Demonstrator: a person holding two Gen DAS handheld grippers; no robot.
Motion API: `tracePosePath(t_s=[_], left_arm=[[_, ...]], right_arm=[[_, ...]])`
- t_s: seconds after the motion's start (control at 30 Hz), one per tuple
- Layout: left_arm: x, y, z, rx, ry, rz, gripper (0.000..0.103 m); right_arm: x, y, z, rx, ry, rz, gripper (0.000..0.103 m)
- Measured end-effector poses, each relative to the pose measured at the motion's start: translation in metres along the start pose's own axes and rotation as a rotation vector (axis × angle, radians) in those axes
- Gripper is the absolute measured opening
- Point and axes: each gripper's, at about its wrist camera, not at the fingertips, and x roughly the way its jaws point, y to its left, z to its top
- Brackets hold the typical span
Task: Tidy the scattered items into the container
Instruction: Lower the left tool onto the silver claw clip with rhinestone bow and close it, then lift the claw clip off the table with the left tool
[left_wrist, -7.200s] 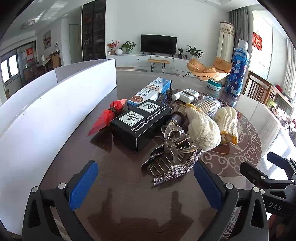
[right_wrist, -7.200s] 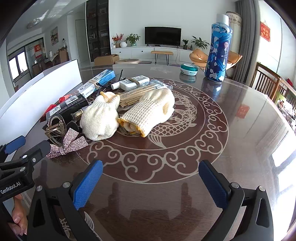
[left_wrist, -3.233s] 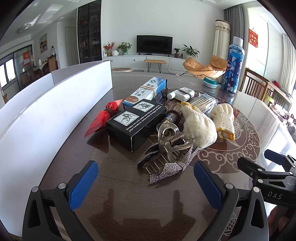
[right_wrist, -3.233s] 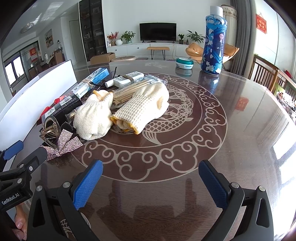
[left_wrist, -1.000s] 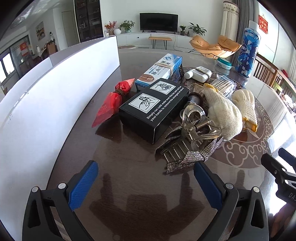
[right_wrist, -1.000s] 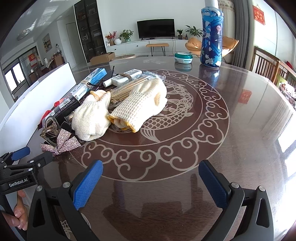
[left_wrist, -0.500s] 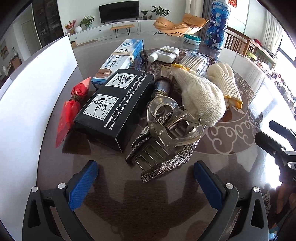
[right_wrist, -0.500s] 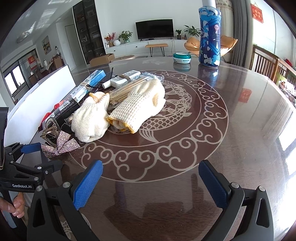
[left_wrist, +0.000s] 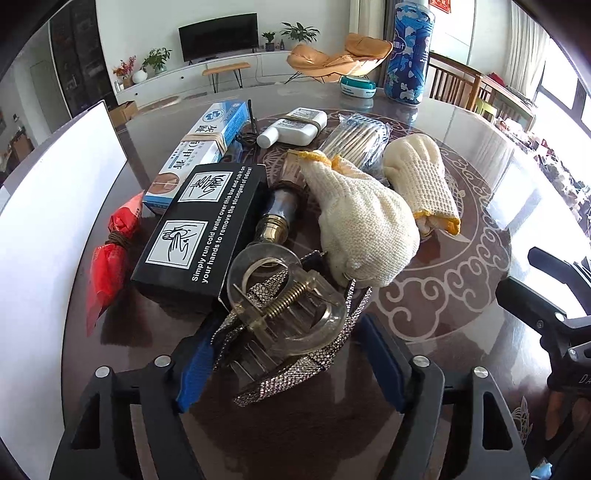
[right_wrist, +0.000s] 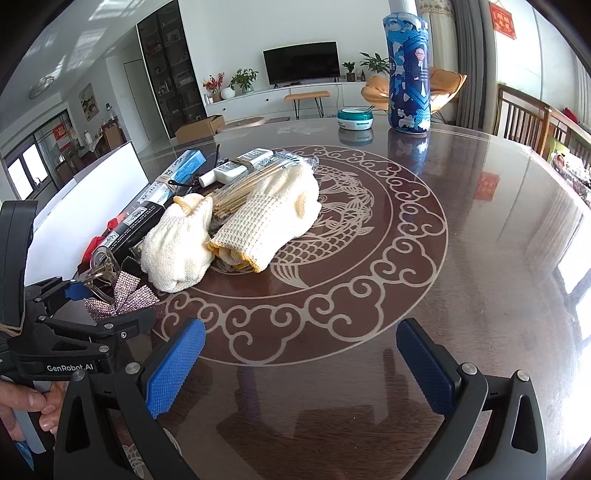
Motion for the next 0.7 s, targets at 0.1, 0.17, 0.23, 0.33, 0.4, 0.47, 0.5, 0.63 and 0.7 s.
tracePosePath(t_s=[0.1, 0.17, 0.23, 0.33, 0.4, 0.47, 0.5, 0.63, 0.7], left_arm=[[-0.008, 0.003, -0.012, -0.033, -0.019, 0.028, 0.060], [-0.016, 0.006, -0.025, -0.075, -0.029, 0.068, 0.061], [-0.025, 0.015, -0.040, -0.159, -0.032, 0.133, 0.061], [-0.038, 0.039, -0.061, -0.308, -0.042, 0.212, 0.061], [-0.042, 0.052, -0.070, -0.358, -0.051, 0.244, 0.061], [-0.041, 0.058, -0.072, -0.365, -0.054, 0.259, 0.062], [-0.040, 0.059, -0.071, -0.360, -0.057, 0.262, 0.062], [-0.036, 0.060, -0.068, -0.353, -0.067, 0.262, 0.066], [-0.035, 0.060, -0.067, -0.352, -0.066, 0.259, 0.070]], right_arm=[[-0.001, -0.001, 0.000, 0.002, -0.003, -0.001, 0.103], [-0.002, -0.001, 0.000, 0.004, -0.004, 0.002, 0.103], [-0.002, -0.002, -0.001, 0.006, -0.003, 0.004, 0.103], [-0.002, -0.001, -0.001, 0.003, 0.000, 0.003, 0.103], [-0.001, 0.001, -0.001, -0.005, 0.006, 0.001, 0.103], [0.001, 0.002, 0.000, -0.015, 0.019, 0.000, 0.103], [0.003, 0.004, -0.001, -0.021, 0.028, -0.001, 0.103], [0.010, 0.008, 0.000, -0.042, 0.057, -0.012, 0.103], [0.012, 0.009, 0.000, -0.046, 0.062, -0.015, 0.103]])
